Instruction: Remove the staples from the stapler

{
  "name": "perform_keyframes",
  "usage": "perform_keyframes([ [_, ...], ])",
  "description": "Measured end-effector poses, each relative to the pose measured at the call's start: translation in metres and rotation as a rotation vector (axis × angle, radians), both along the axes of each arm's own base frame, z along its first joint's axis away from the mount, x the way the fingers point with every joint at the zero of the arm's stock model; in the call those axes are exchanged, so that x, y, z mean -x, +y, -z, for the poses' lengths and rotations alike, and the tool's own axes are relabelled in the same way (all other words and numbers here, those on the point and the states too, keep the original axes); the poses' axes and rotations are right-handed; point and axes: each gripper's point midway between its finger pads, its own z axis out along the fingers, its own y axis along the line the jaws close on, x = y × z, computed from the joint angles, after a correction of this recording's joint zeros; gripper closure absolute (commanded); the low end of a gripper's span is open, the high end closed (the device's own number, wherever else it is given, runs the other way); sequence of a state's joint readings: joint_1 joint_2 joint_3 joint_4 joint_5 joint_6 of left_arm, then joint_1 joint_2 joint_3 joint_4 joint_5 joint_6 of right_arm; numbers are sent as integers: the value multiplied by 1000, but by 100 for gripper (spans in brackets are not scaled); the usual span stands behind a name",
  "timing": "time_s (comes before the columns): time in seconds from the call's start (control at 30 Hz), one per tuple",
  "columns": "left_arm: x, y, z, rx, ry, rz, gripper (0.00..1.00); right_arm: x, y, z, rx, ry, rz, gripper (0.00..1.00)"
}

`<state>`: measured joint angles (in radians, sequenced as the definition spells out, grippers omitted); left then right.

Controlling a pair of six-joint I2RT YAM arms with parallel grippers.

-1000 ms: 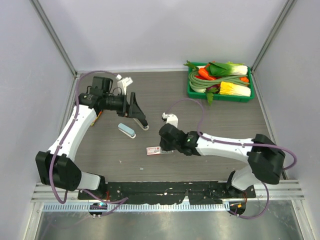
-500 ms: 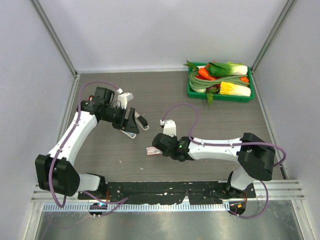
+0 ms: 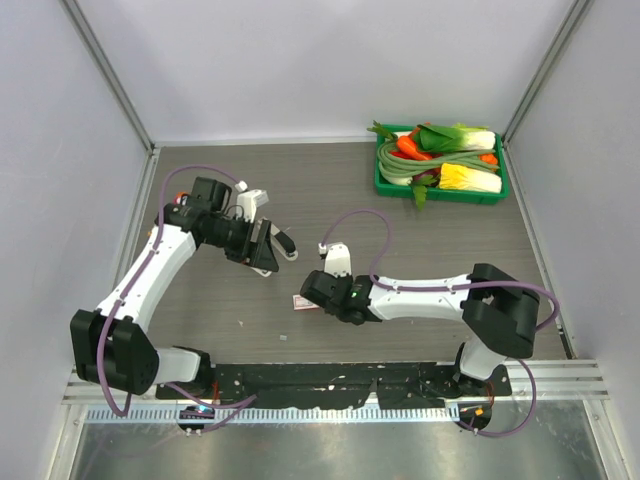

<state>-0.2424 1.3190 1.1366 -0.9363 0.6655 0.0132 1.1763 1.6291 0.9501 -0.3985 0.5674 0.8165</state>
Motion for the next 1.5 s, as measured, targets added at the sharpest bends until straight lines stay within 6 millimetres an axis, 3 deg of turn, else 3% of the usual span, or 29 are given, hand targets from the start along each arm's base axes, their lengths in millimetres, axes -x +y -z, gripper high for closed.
perform_keyframes([
  [1.5, 6, -5, -8, 15, -24, 22, 30, -1, 3, 9, 37, 20, -2, 71],
])
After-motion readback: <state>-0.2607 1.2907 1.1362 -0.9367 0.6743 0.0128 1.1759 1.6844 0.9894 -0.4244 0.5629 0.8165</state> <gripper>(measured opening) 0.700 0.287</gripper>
